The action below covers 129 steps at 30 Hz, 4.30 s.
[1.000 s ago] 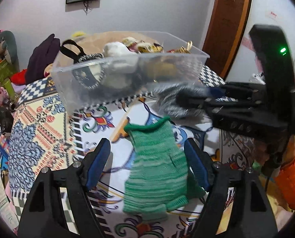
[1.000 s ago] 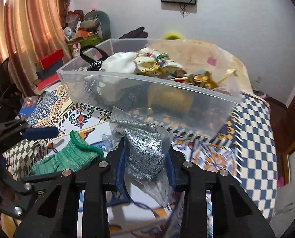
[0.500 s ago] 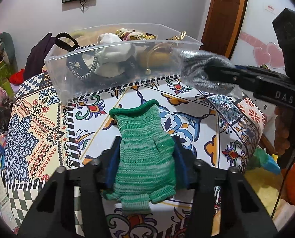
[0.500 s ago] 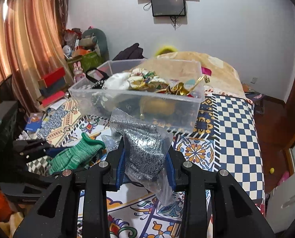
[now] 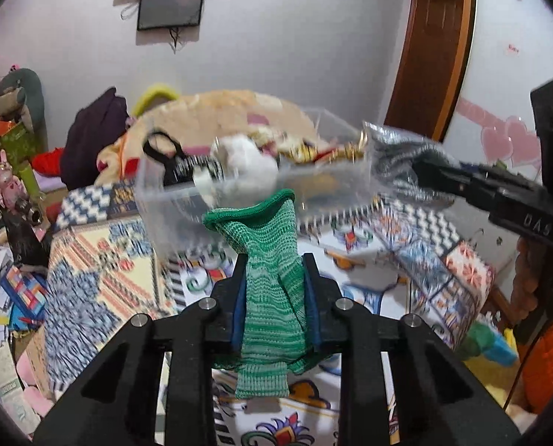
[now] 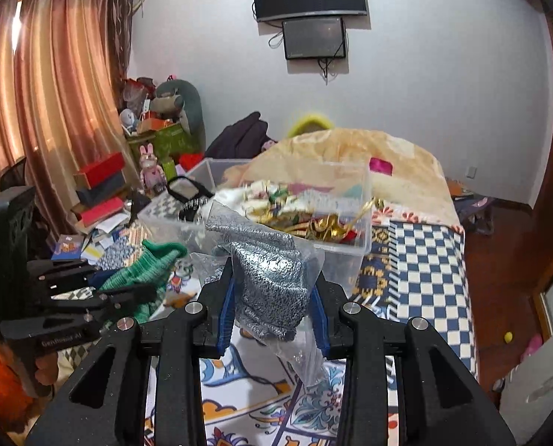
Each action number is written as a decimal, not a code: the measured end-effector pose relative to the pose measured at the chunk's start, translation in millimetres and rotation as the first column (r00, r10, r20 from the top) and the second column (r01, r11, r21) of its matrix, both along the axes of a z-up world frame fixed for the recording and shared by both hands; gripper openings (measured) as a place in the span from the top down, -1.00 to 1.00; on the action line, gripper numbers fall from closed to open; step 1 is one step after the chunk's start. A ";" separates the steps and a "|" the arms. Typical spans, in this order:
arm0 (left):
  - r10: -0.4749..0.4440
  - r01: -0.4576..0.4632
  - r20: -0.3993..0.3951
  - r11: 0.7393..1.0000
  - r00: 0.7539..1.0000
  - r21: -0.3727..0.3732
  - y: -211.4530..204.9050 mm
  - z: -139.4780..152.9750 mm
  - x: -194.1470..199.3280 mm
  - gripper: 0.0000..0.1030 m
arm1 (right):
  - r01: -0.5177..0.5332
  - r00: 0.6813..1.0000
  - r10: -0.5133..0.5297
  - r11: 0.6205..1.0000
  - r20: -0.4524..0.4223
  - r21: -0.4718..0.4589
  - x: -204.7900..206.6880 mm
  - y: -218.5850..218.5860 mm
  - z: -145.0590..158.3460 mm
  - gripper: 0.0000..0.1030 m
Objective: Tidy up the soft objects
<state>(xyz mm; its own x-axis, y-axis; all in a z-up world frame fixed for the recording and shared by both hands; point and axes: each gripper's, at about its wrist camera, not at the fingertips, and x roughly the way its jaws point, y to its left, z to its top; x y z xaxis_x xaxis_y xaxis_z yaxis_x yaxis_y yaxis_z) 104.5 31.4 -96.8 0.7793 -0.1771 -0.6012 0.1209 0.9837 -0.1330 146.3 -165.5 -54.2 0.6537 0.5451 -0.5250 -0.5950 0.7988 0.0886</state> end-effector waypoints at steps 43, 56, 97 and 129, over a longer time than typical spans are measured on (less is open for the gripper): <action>0.150 -0.150 -0.004 0.988 0.989 -0.038 29.6 6.4 125.2 0.25 | -0.017 0.999 0.012 0.995 -0.053 -0.096 69.2 59.1 -17.5 0.33; 0.148 -0.147 0.041 0.989 0.988 -0.014 27.7 15.5 91.1 -0.16 | 0.004 1.000 -0.006 0.994 -0.011 -0.114 54.2 44.9 -6.8 -0.15; 0.148 -0.170 0.460 0.985 0.876 0.007 -9.3 132.5 -76.4 -0.99 | 0.022 0.949 -0.074 0.985 0.306 0.170 -63.0 -18.2 89.8 -0.99; 0.144 -0.169 0.461 0.986 0.876 0.013 -14.1 131.5 -80.9 -1.00 | 0.020 0.945 -0.076 0.984 0.317 0.178 -70.7 -21.0 90.6 -1.00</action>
<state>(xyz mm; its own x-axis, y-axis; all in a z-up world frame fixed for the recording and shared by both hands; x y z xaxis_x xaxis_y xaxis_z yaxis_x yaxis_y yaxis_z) 23.7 17.3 34.7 0.9843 -0.0089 -0.1764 0.0002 0.9988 -0.0496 75.5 -186.5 36.4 0.7995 0.5715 -0.1849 -0.5756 0.8169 0.0360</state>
